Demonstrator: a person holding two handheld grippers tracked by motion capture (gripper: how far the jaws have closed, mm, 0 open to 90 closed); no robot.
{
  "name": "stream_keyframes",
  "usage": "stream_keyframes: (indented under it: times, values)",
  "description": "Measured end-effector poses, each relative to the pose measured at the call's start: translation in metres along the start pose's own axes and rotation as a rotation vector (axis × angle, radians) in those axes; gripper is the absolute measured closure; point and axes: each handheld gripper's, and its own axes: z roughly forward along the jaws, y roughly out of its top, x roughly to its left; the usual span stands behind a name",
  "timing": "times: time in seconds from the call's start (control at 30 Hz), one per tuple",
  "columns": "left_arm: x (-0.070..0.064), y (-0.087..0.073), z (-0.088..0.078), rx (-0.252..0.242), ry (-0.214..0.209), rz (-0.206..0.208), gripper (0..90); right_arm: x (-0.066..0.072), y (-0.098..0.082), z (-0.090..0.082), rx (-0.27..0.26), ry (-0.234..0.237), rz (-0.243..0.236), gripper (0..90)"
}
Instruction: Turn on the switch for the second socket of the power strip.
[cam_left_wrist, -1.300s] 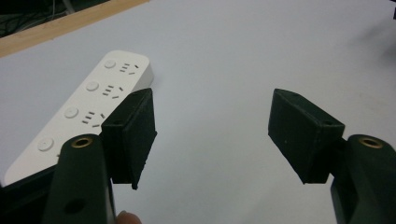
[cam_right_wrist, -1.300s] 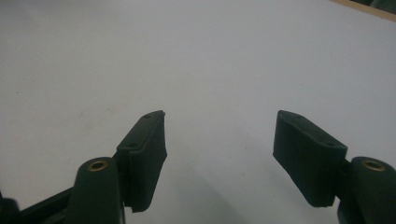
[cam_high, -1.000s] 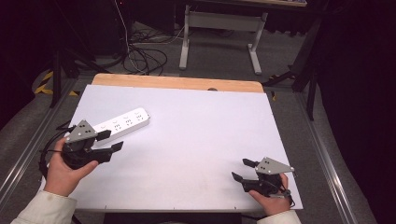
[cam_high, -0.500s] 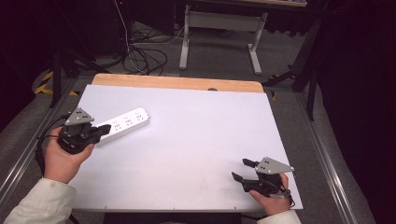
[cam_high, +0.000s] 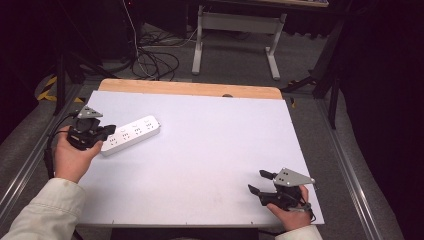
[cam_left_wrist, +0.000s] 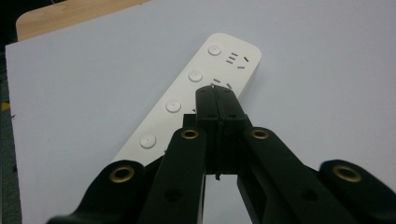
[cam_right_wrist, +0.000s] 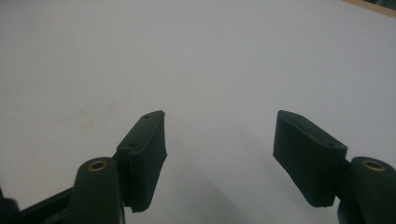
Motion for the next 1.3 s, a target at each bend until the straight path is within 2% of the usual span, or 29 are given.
stream_keyframes:
  times: [0.2,0.33,0.37,0.5,0.63,0.77,0.93,1.03,1.3]
  values:
    - [0.006,0.003,0.015,0.008,-0.001,-0.051,89.8,0.000,0.000,0.000,-0.002,0.000,0.000,34.9]
    - [0.011,0.003,0.022,0.011,0.004,-0.069,89.8,0.000,0.000,0.000,-0.003,0.002,-0.001,34.9]
    - [0.014,0.003,0.026,0.001,0.001,-0.087,89.8,0.000,0.000,0.000,-0.003,0.002,-0.001,34.9]
    - [0.020,0.002,0.034,-0.027,0.002,-0.105,89.8,0.000,0.000,0.000,-0.004,0.005,-0.001,34.9]
    - [0.023,0.001,0.038,-0.034,0.005,-0.108,89.8,0.000,0.000,0.000,-0.007,0.006,0.000,34.9]
    - [0.024,0.000,0.042,-0.036,0.015,-0.092,89.8,0.000,0.000,0.000,-0.007,0.008,-0.001,34.9]
    - [0.027,-0.002,0.051,-0.040,0.018,-0.106,89.8,0.000,0.000,0.000,0.000,0.006,-0.003,34.9]
    - [0.028,-0.003,0.056,-0.026,0.026,-0.082,89.7,-0.001,-0.001,0.001,0.005,0.003,-0.001,34.9]
    - [0.028,-0.003,0.068,-0.003,0.039,-0.065,89.7,-0.001,-0.001,0.001,0.005,0.004,0.001,34.9]
